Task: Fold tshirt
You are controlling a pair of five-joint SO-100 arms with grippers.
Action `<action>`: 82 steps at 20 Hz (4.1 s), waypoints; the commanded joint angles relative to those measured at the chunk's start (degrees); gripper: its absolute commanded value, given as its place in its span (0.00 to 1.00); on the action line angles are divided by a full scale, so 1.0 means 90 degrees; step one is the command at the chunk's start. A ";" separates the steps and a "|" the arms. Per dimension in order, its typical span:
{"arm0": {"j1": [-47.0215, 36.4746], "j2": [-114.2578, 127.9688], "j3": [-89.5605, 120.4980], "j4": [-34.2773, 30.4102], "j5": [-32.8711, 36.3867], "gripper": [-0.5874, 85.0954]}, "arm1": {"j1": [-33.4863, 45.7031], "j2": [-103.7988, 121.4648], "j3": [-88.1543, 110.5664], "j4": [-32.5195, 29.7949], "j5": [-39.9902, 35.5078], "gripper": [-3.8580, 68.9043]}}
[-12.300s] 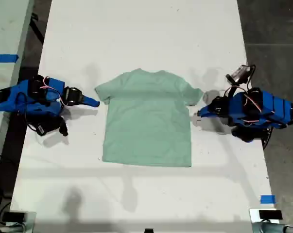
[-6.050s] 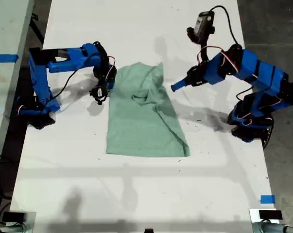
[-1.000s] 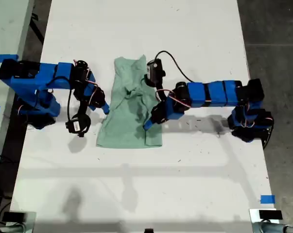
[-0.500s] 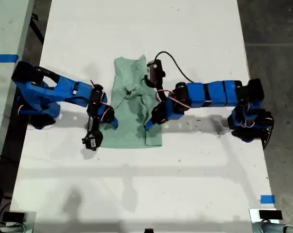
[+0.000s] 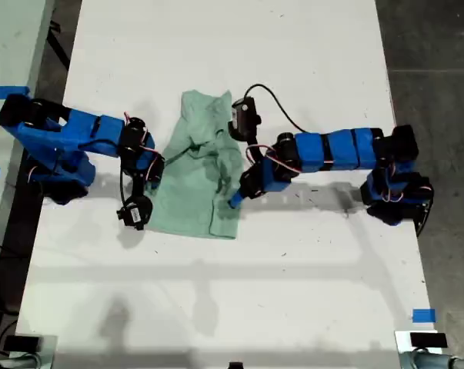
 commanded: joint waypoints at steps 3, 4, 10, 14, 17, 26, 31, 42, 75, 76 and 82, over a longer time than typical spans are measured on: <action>-0.0254 -0.0020 -0.0459 -0.0254 -0.0010 0.01 | -0.0137 0.0439 -0.0078 -0.0195 0.0049 0.38; -0.0273 -0.0273 -0.0762 -0.0332 0.0059 0.01 | -0.0146 0.0430 -0.0078 -0.0205 0.0068 0.38; -0.0059 -0.3066 -0.3965 -0.0166 0.0518 0.01 | -0.0186 0.0410 -0.0078 -0.0283 0.0107 0.38; -0.0068 -0.5742 -0.6348 0.1064 0.0527 0.24 | -0.0234 0.0391 -0.0049 -0.0293 0.0117 0.38; -0.0176 -0.5674 -0.6357 0.1494 0.0391 0.28 | -0.0293 0.0391 -0.0010 -0.0303 0.0166 0.38; 0.0293 -0.1504 -0.4648 0.1504 0.0537 0.33 | -0.0293 0.0459 -0.0156 -0.0176 0.0107 0.36; 0.0566 -0.0742 -0.3203 0.1484 -0.0059 0.31 | -0.0303 0.0430 -0.0312 -0.0117 0.0088 0.36; 0.1318 -0.2227 -0.1475 -0.1484 -0.0625 0.35 | -0.0479 -0.1582 -0.0371 -0.1035 0.0703 0.47; -0.2500 -0.2051 -0.5596 0.1055 0.2344 0.01 | 0.2529 -0.0215 -0.1182 -0.1553 -0.1875 0.04; -0.2617 -0.2109 -0.5566 0.1016 0.2412 0.01 | 0.2607 -0.0254 -0.1162 -0.1670 -0.1875 0.04; -0.4316 -0.1377 -0.4941 0.1055 0.2861 0.40 | 0.3730 0.0127 -0.0908 -0.2295 -0.2363 0.51</action>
